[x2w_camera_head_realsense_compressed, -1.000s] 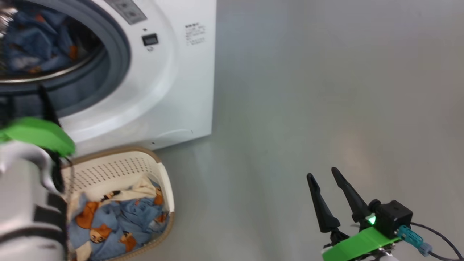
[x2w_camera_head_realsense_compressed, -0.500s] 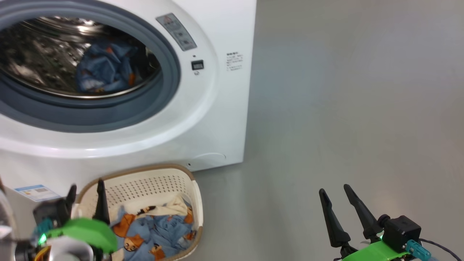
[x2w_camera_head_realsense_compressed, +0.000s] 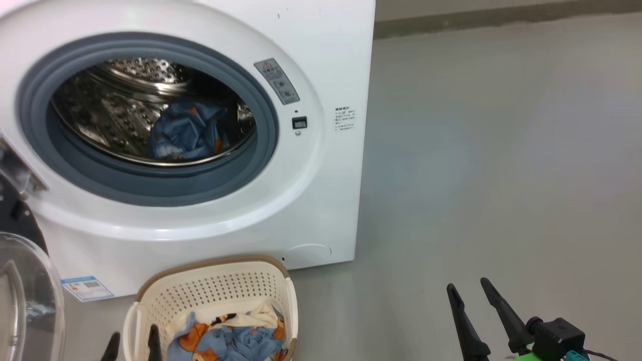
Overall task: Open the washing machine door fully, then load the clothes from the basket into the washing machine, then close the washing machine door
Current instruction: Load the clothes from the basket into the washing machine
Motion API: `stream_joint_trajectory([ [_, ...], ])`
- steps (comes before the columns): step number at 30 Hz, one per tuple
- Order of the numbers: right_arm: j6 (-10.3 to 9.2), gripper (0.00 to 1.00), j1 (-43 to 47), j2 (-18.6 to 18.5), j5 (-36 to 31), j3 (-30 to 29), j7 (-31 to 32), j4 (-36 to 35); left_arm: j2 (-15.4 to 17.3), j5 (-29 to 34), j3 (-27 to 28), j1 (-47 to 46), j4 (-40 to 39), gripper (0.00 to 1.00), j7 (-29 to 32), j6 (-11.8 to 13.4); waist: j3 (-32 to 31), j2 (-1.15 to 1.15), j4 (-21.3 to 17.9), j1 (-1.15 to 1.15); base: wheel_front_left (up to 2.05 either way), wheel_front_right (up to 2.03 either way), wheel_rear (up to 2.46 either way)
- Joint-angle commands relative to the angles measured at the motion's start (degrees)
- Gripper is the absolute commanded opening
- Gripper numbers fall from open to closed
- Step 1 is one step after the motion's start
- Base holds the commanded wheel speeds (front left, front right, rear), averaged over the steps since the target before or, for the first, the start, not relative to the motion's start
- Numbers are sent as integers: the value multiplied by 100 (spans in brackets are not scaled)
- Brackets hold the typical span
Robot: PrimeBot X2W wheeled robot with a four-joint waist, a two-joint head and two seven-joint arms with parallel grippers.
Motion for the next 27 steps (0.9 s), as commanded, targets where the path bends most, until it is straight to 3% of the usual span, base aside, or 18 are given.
stream_joint_trajectory([
  [1,9,100,-64,-48,-22,102,-27,-148,78,-39,154,64,-306,100,-38,90,-101,0,33,0,0,0,0],
  [7,9,100,-23,-54,-31,36,-27,-183,77,-212,157,535,-880,100,-38,331,-152,0,93,0,0,0,0],
  [27,9,100,22,-27,-49,-6,-27,-207,77,-268,15,751,-1138,100,-38,403,-144,0,174,0,0,0,0],
])
